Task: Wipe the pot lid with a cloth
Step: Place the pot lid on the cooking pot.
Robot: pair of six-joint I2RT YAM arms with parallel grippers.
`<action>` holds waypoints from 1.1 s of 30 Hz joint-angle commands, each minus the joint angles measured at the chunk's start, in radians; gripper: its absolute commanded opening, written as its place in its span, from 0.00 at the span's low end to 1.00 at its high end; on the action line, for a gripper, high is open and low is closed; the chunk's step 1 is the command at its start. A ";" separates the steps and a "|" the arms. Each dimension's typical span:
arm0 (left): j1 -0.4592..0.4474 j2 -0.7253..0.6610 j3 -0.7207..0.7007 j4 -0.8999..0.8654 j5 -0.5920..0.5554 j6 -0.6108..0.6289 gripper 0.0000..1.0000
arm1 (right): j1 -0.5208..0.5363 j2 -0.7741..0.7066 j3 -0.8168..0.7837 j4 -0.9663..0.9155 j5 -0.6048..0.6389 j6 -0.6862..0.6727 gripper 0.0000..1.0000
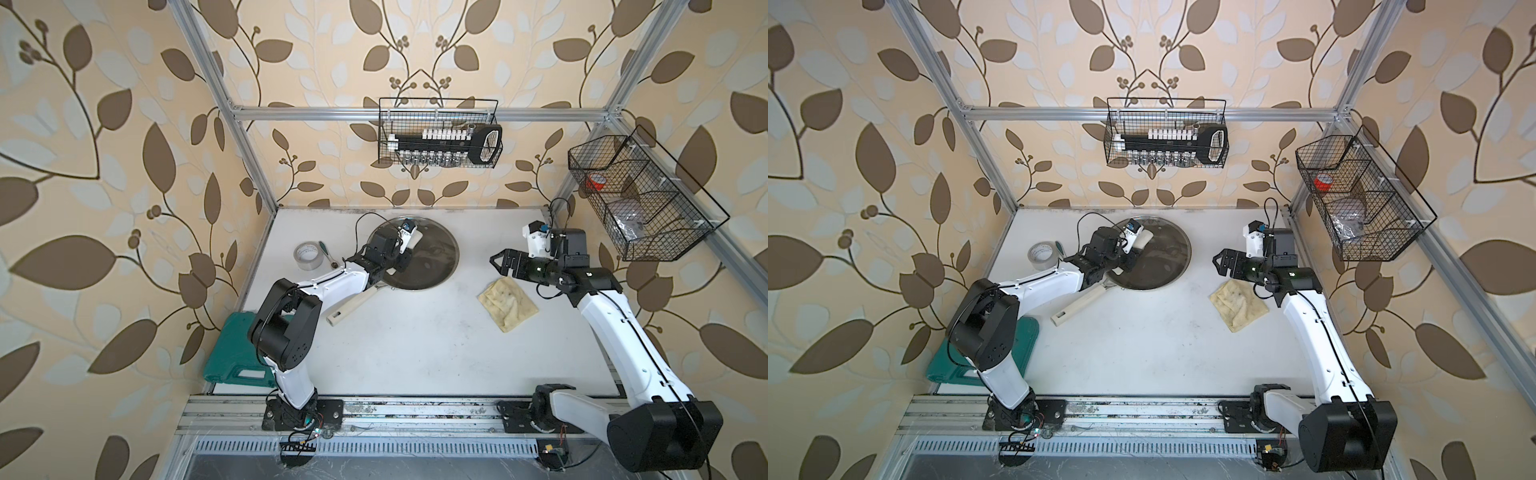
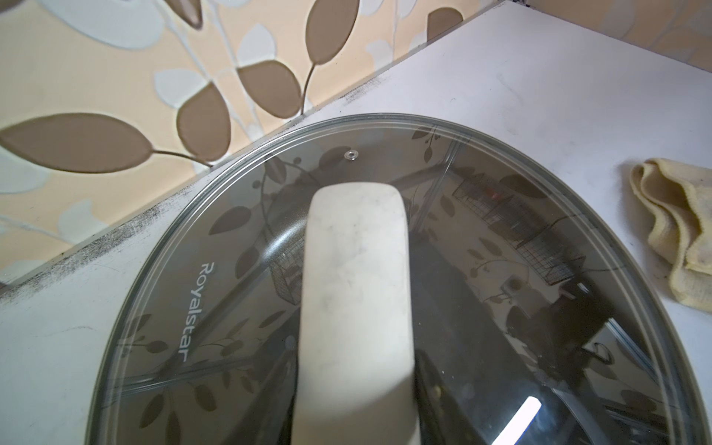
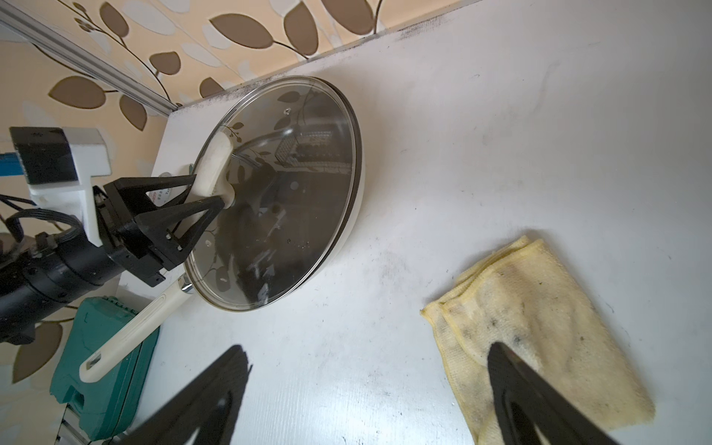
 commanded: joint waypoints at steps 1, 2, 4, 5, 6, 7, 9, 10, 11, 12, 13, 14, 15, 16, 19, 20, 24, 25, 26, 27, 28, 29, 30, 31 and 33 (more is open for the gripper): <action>-0.012 -0.067 0.041 0.179 0.056 -0.097 0.00 | 0.004 0.000 -0.014 0.006 -0.008 -0.002 0.96; -0.012 -0.066 0.042 0.182 0.057 -0.099 0.00 | 0.004 -0.001 -0.014 0.003 -0.006 -0.003 0.96; -0.013 -0.062 0.042 0.185 0.056 -0.108 0.00 | 0.004 -0.002 -0.017 0.005 -0.006 -0.003 0.96; -0.012 -0.061 0.042 0.186 0.059 -0.107 0.00 | 0.004 -0.002 -0.016 0.005 -0.007 -0.003 0.96; -0.013 -0.061 0.043 0.187 0.063 -0.109 0.00 | 0.004 0.000 -0.015 0.005 -0.006 -0.003 0.96; -0.012 -0.061 0.047 0.186 0.063 -0.113 0.00 | 0.004 0.000 -0.014 0.007 -0.004 -0.003 0.96; -0.012 -0.059 0.053 0.181 0.059 -0.112 0.00 | 0.004 0.000 -0.015 0.008 -0.004 -0.003 0.96; -0.014 -0.059 0.054 0.175 0.059 -0.091 0.00 | 0.004 0.000 -0.014 0.008 -0.003 -0.003 0.96; -0.020 -0.062 0.057 0.162 0.057 -0.062 0.00 | 0.004 0.000 -0.016 0.009 -0.004 -0.002 0.96; -0.026 -0.066 0.059 0.151 0.057 -0.042 0.00 | 0.004 0.000 -0.016 0.008 -0.005 -0.001 0.96; -0.033 -0.072 0.059 0.143 0.055 -0.020 0.00 | 0.004 -0.002 -0.017 0.008 -0.005 0.000 0.96; -0.042 -0.076 0.060 0.136 0.050 -0.001 0.00 | 0.004 -0.003 -0.019 0.009 -0.005 0.000 0.96; -0.049 -0.080 0.062 0.131 0.044 0.011 0.00 | 0.004 -0.003 -0.019 0.009 -0.005 -0.001 0.96; -0.053 -0.081 0.065 0.127 0.035 0.017 0.00 | 0.004 -0.003 -0.019 0.007 -0.003 0.000 0.96; -0.056 -0.075 0.059 0.142 0.028 0.007 0.00 | 0.004 0.002 -0.017 0.009 -0.009 0.001 0.96; -0.055 -0.068 0.057 0.150 0.017 0.000 0.00 | 0.003 0.003 -0.016 0.011 -0.011 0.001 0.96; -0.051 -0.040 0.049 0.188 -0.015 -0.004 0.00 | 0.004 0.001 -0.016 0.009 -0.010 -0.002 0.96; -0.049 -0.036 0.056 0.183 -0.030 0.004 0.00 | 0.004 -0.001 -0.015 0.004 -0.006 -0.005 0.96; -0.046 -0.030 0.065 0.174 -0.046 0.004 0.00 | 0.004 -0.003 -0.014 0.002 -0.005 -0.008 0.96; -0.040 -0.029 0.072 0.166 -0.053 0.005 0.00 | 0.003 -0.005 -0.014 -0.002 -0.004 -0.009 0.96; -0.035 -0.028 0.075 0.164 -0.055 0.007 0.00 | 0.004 -0.008 -0.017 0.000 -0.002 -0.010 0.96; -0.030 -0.029 0.076 0.165 -0.055 0.013 0.00 | 0.004 -0.008 -0.020 0.001 -0.003 -0.010 0.96; -0.028 -0.030 0.075 0.165 -0.055 0.022 0.00 | 0.004 -0.006 -0.019 0.001 -0.003 -0.009 0.96; -0.027 -0.031 0.078 0.159 -0.053 0.034 0.00 | 0.004 -0.005 -0.018 0.001 -0.006 -0.008 0.96; -0.026 -0.033 0.086 0.148 -0.052 0.054 0.00 | 0.004 0.000 -0.016 0.002 -0.008 -0.008 0.96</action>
